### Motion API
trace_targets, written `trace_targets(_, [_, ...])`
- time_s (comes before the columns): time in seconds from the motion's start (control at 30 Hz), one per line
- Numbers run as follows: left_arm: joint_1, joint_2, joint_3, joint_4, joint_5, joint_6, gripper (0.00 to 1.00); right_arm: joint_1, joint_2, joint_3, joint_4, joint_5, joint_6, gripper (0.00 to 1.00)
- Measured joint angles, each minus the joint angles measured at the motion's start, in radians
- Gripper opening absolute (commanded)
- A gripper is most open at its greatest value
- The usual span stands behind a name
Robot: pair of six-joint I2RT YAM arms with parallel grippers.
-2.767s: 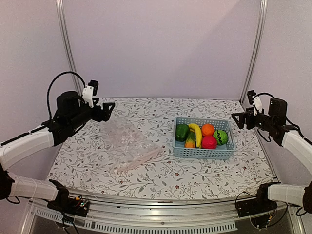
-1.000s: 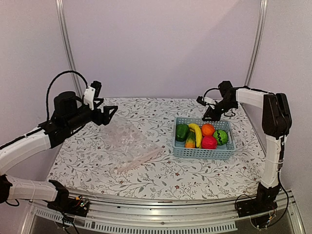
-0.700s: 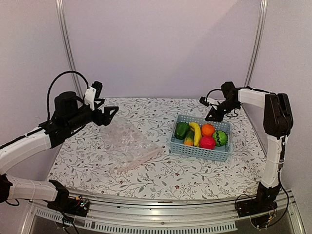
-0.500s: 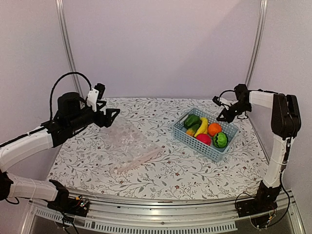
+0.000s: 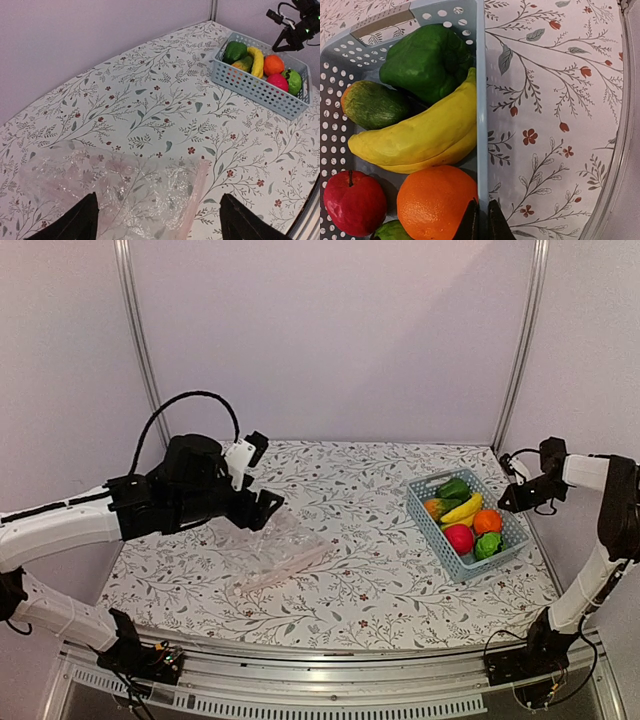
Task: Place the food in the zip-top bag and seal the zipper
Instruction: Move the bin to the corner of the board, then pick up the zipper food storage bag at the center of the board.
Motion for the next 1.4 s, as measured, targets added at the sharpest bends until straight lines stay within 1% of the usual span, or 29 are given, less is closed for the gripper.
trace_targets(0.03, [-0.037, 0.011, 0.011, -0.037, -0.018, -0.013, 0.84, 0.0, -0.025, -0.027, 0.001, 0.005, 0.019, 0.19])
trace_targets(0.1, [-0.096, 0.037, 0.031, -0.105, -0.045, -0.036, 0.86, 0.003, -0.057, -0.058, -0.002, 0.006, 0.051, 0.22])
trace_targets(0.23, [-0.198, 0.124, 0.073, -0.242, -0.097, -0.071, 0.9, 0.005, -0.119, -0.089, -0.03, 0.01, 0.084, 0.34])
trace_targets(0.27, [-0.224, 0.149, 0.081, -0.275, -0.111, -0.076, 0.9, 0.005, -0.142, -0.094, -0.035, 0.014, 0.087, 0.37])
trace_targets(0.33, [-0.267, 0.203, 0.1, -0.339, -0.143, -0.086, 0.9, 0.005, -0.193, -0.105, -0.043, 0.019, 0.102, 0.41])
trace_targets(0.43, [-0.308, 0.294, 0.131, -0.424, -0.202, -0.108, 0.88, 0.005, -0.288, -0.112, -0.049, 0.014, 0.121, 0.43])
trace_targets(0.6, [-0.356, 0.438, 0.192, -0.528, -0.327, -0.161, 0.76, 0.005, -0.423, -0.16, 0.013, -0.033, 0.159, 0.44])
trace_targets(0.67, [-0.369, 0.477, 0.205, -0.549, -0.358, -0.176, 0.74, 0.005, -0.465, -0.195, 0.035, -0.062, 0.171, 0.44])
trace_targets(0.77, [-0.375, 0.523, 0.219, -0.567, -0.391, -0.198, 0.71, 0.005, -0.483, -0.22, 0.053, -0.097, 0.18, 0.44])
trace_targets(1.0, [-0.376, 0.623, 0.243, -0.59, -0.49, -0.24, 0.71, 0.005, -0.49, -0.245, 0.068, -0.157, 0.183, 0.43])
trace_targets(1.07, [-0.376, 0.653, 0.244, -0.595, -0.521, -0.25, 0.68, 0.005, -0.492, -0.245, 0.073, -0.17, 0.183, 0.43])
trace_targets(1.13, [-0.375, 0.686, 0.244, -0.599, -0.561, -0.266, 0.64, 0.005, -0.496, -0.245, 0.078, -0.185, 0.182, 0.43])
trace_targets(1.17, [-0.373, 0.703, 0.244, -0.599, -0.584, -0.275, 0.58, 0.005, -0.498, -0.245, 0.079, -0.194, 0.182, 0.43])
trace_targets(1.2, [-0.368, 0.721, 0.244, -0.598, -0.603, -0.287, 0.51, 0.005, -0.501, -0.245, 0.079, -0.205, 0.18, 0.43])
trace_targets(1.27, [-0.361, 0.75, 0.244, -0.598, -0.636, -0.316, 0.33, 0.005, -0.509, -0.245, 0.079, -0.23, 0.177, 0.43])
trace_targets(1.4, [-0.333, 0.772, 0.247, -0.615, -0.679, -0.36, 0.06, 0.005, -0.537, -0.245, 0.079, -0.294, 0.174, 0.45])
